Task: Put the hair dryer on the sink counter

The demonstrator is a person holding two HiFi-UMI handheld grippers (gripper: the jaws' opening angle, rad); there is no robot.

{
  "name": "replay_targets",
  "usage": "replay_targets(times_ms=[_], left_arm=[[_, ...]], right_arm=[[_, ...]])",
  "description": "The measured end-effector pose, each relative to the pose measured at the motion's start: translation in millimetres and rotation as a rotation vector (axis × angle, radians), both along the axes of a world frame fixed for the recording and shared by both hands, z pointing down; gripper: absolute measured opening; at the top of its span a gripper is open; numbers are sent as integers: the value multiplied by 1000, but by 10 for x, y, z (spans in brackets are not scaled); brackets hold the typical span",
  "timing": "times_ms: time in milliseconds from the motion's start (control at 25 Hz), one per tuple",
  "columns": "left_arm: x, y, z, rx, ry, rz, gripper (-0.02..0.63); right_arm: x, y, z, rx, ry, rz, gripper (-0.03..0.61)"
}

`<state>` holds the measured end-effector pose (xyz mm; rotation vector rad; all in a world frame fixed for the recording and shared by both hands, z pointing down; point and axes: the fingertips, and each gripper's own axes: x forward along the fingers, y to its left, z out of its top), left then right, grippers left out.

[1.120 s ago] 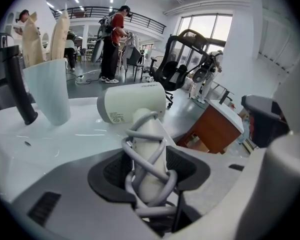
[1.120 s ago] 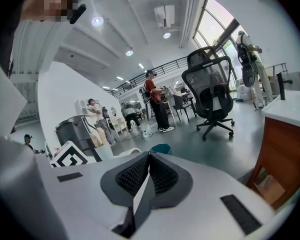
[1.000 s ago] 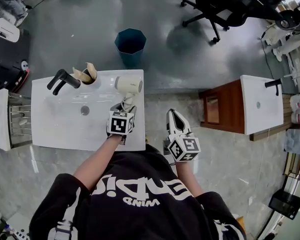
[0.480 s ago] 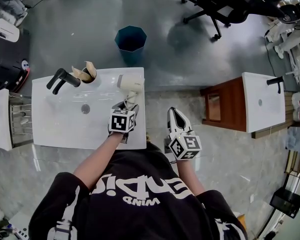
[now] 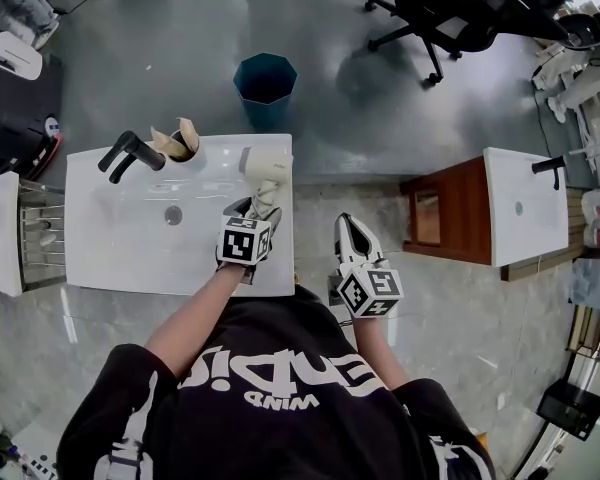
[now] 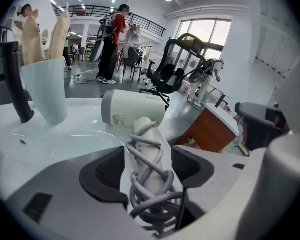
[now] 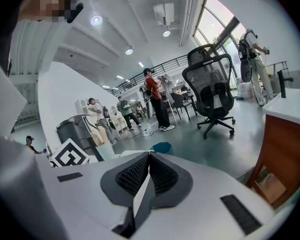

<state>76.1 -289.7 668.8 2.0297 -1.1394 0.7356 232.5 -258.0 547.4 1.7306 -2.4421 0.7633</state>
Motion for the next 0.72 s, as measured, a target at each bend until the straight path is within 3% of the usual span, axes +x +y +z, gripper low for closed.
replay_targets(times_ms=[720], left_arm=[[-368,117,-1126,257,80,28,285]], right_arm=[[-146,183,-266,62,14,8,24]])
